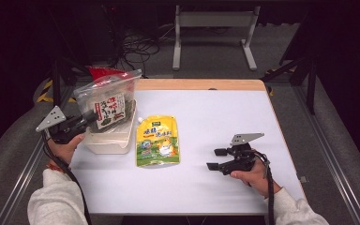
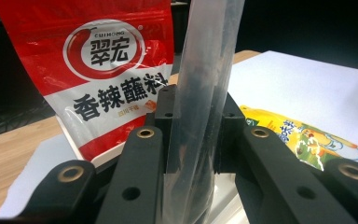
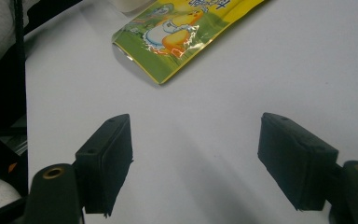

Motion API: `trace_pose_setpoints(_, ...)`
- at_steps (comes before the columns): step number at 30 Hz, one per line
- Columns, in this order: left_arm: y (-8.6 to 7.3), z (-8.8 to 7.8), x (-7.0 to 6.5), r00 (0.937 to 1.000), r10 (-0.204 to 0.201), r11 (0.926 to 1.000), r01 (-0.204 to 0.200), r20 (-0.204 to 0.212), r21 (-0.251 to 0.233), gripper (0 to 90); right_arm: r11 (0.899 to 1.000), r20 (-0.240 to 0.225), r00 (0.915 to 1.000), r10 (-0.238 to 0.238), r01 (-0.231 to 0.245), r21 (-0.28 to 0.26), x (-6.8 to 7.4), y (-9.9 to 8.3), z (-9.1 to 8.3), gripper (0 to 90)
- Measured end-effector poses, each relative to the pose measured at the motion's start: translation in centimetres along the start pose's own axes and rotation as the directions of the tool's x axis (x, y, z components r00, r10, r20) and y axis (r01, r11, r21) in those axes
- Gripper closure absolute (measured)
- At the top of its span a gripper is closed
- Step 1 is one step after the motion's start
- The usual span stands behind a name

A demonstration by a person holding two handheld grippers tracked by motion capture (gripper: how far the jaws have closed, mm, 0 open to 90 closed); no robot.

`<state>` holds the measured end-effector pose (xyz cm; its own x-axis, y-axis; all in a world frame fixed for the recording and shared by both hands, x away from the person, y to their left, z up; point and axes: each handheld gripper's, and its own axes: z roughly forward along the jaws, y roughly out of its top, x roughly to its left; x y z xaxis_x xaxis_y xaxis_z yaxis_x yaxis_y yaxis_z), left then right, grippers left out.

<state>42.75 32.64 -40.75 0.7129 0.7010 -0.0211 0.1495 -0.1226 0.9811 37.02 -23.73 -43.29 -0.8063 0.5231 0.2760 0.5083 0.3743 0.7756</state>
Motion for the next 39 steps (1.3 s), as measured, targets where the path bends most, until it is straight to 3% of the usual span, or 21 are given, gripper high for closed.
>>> trace_pose_setpoints(9, -0.7, -0.3, 0.0, 0.9998, -0.021, 0.9994, 0.021, 0.003, -0.028, 76.7, 1.0, -0.01, 0.9999, -0.006, 0.006, 0.0, 0.1, 0.1, 0.1, 25.5)
trace_pose_setpoints(12, -0.4, -0.2, -0.5, 0.9991, -0.005, 0.9999, 0.004, -0.042, -0.015, 74.8, 1.0, -0.004, 0.9999, -0.014, 0.014, -0.006, 0.2, 0.1, 0.0, 25.5)
trace_pose_setpoints(17, 0.3, -0.1, -1.5, 0.9964, 0.036, 0.9991, -0.034, -0.077, 0.027, 72.8, 1.0, 0.006, 0.9999, -0.011, 0.011, -0.017, 0.0, 0.2, -0.4, 25.7)
trace_pose_setpoints(18, 0.5, 0.0, -1.7, 0.9945, 0.036, 0.9991, -0.034, -0.098, 0.028, 72.2, 1.0, 0.009, 0.9999, -0.012, 0.012, -0.016, 0.0, 0.2, -0.4, 25.7)
trace_pose_setpoints(23, 0.8, 0.2, -2.3, 0.9912, 0.043, 0.9985, -0.039, -0.125, 0.039, 67.1, 1.0, 0.021, 0.9995, -0.023, 0.023, -0.009, 0.0, 0.3, -0.3, 25.7)
trace_pose_setpoints(24, 0.8, 0.0, -2.6, 0.9873, 0.034, 0.9988, -0.028, -0.155, 0.04, 63.2, 1.0, 0.02, 0.9995, -0.026, 0.026, -0.008, 0.0, 0.4, -0.3, 25.7)
trace_pose_setpoints(31, 1.1, -1.0, -3.4, 0.9805, 0.037, 0.9989, -0.031, -0.193, 0.035, 51.7, 0.999, 0.016, 0.9993, -0.035, 0.035, -0.007, 0.0, 0.7, 0.0, 25.5)
trace_pose_setpoints(39, 0.9, -1.6, -4.9, 0.9613, 0.077, 0.9926, -0.049, -0.264, 0.112, 41.3, 0.998, 0.012, 0.9985, -0.053, 0.054, -0.015, 0.0, 1.5, 0.7, 25.9)
